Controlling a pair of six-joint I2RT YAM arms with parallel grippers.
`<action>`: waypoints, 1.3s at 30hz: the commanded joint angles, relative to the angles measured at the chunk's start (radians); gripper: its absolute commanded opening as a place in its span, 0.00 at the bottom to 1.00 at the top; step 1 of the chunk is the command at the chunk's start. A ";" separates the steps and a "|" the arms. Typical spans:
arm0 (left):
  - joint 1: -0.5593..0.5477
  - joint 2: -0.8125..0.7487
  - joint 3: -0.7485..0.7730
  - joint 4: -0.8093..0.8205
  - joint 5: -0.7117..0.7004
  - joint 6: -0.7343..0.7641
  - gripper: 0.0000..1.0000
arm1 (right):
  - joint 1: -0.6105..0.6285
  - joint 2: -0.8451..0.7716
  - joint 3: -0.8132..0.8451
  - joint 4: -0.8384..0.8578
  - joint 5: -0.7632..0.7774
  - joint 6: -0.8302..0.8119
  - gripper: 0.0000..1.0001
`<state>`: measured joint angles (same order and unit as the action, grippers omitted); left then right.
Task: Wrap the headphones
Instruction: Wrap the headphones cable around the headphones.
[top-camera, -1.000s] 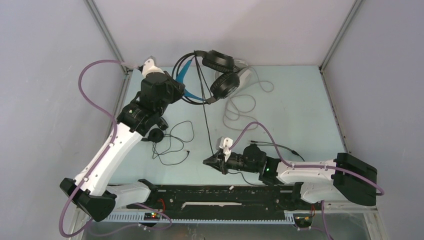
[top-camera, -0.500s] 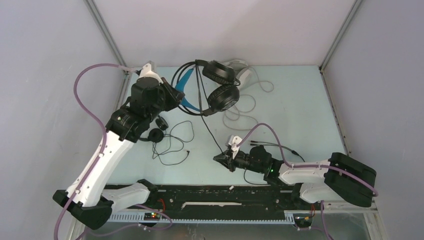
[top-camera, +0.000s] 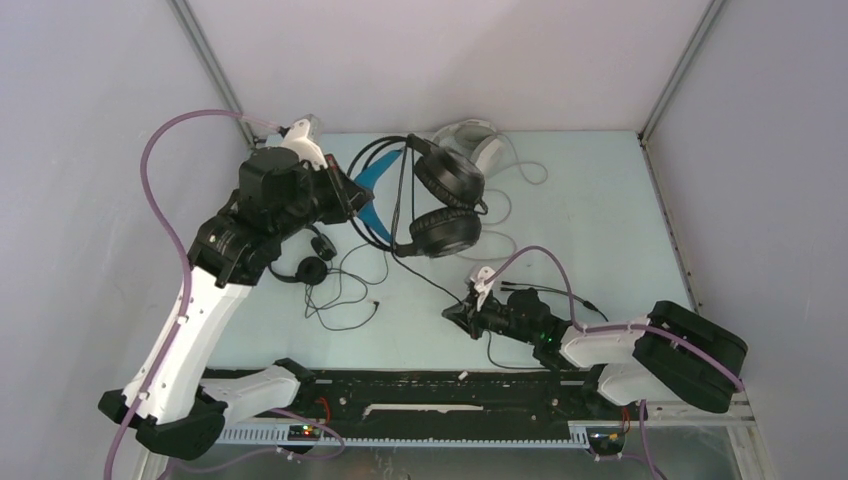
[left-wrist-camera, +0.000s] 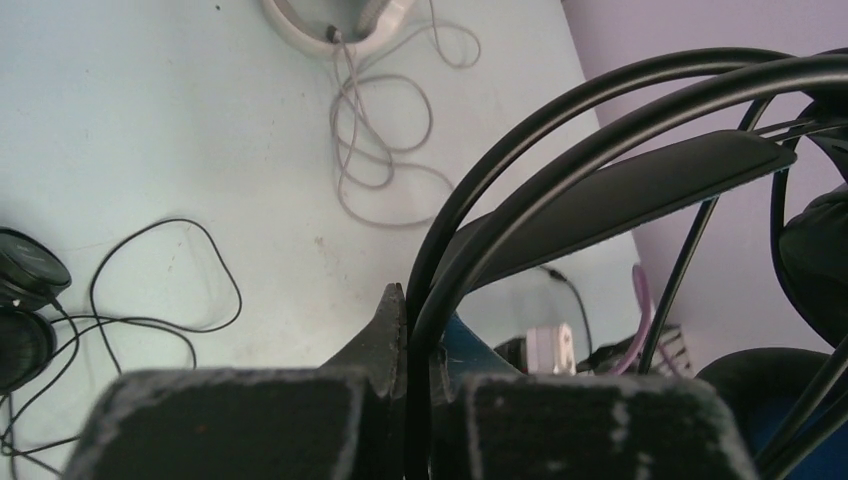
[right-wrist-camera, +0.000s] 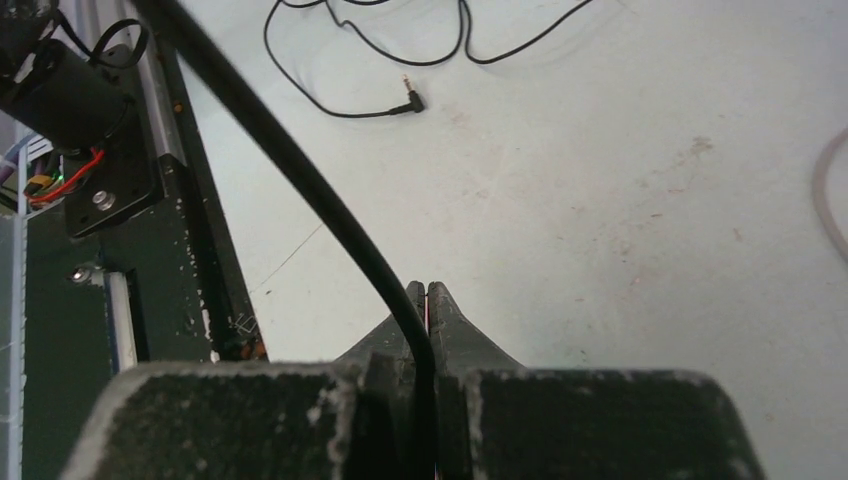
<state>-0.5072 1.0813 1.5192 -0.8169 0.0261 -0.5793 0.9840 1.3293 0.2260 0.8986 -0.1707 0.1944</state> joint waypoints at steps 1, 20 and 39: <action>0.010 -0.017 0.079 0.011 0.141 0.091 0.00 | -0.044 -0.023 -0.001 -0.016 0.000 0.021 0.00; -0.121 -0.009 -0.129 -0.021 0.198 0.712 0.00 | -0.342 -0.437 0.239 -0.570 -0.426 0.354 0.00; -0.388 0.038 -0.253 0.161 -0.353 1.140 0.00 | -0.384 -0.471 0.474 -1.067 -0.539 0.346 0.00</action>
<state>-0.8848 1.1286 1.2881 -0.7425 -0.1982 0.4927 0.6147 0.8822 0.6304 -0.0822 -0.7025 0.5491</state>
